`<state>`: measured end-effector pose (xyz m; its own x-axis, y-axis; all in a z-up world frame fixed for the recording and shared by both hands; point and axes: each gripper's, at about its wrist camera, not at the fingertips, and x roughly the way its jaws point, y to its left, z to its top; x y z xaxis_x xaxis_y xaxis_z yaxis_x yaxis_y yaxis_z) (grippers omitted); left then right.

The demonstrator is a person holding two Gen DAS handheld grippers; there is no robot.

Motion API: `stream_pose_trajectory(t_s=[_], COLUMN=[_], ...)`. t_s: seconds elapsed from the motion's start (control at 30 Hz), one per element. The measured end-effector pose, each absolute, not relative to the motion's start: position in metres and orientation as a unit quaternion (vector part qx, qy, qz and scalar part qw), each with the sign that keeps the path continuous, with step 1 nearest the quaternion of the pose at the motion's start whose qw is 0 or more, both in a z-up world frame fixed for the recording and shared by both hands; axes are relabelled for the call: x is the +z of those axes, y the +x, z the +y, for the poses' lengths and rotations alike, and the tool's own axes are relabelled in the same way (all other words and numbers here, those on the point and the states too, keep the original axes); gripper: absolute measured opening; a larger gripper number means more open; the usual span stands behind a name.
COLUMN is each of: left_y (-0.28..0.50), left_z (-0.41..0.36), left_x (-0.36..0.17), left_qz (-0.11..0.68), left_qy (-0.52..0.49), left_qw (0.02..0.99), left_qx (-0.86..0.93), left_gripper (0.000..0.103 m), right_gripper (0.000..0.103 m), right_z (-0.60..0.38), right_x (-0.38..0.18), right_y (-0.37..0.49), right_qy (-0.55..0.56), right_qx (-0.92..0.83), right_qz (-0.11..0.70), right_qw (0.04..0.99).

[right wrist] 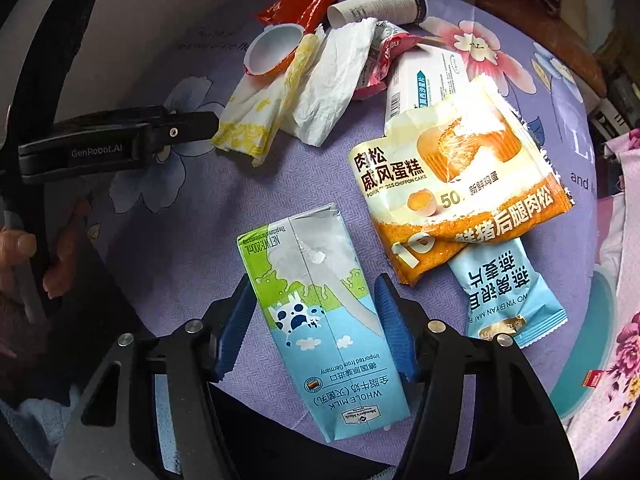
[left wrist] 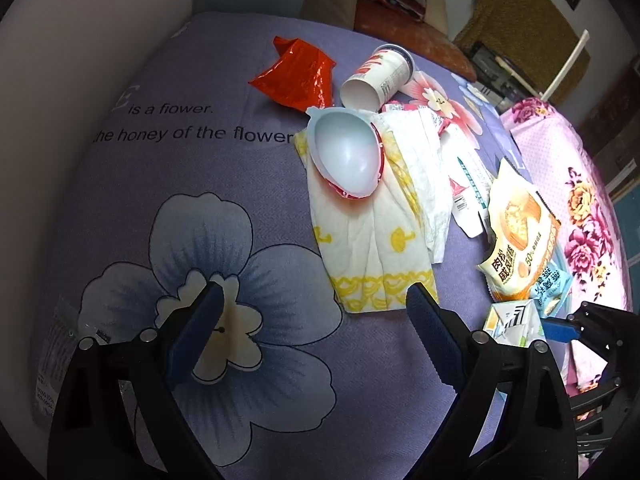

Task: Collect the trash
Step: 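Grasp the milk carton with the right gripper while the left grasps the orange snack bag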

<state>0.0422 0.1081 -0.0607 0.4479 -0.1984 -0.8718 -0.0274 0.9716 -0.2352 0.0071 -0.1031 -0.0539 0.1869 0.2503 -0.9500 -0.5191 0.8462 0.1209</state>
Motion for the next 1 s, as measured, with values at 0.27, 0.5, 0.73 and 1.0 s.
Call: stream_pose_trajectory(t_s=[0.27, 0.5, 0.73, 1.0], left_y=[0.061, 0.065, 0.072, 0.082], left_z=[0.106, 0.071, 0.008, -0.06], left_x=[-0.056, -0.046, -0.04, -0.056], left_qz=[0.518, 0.513, 0.512, 0.516], left_qy=[-0.101, -0.083, -0.034, 0.042], left_qw=[0.849, 0.851, 0.848, 0.839], left_qx=[-0.036, -0.073, -0.132, -0.17], left_gripper=[0.093, 0.093, 0.093, 0.093], right_gripper=[0.055, 0.052, 0.052, 0.052], right_z=[-0.13, -0.18, -0.225, -0.266], right_x=[-0.021, 0.006, 0.034, 0.042], right_y=[0.03, 0.044, 0.049, 0.051], right_qy=[-0.049, 0.034, 0.078, 0.107], right_qx=[0.233, 0.196, 0.159, 0.133], right_qz=[0.552, 0.513, 0.471, 0.45], right_qw=[0.799, 0.835, 0.864, 0.877])
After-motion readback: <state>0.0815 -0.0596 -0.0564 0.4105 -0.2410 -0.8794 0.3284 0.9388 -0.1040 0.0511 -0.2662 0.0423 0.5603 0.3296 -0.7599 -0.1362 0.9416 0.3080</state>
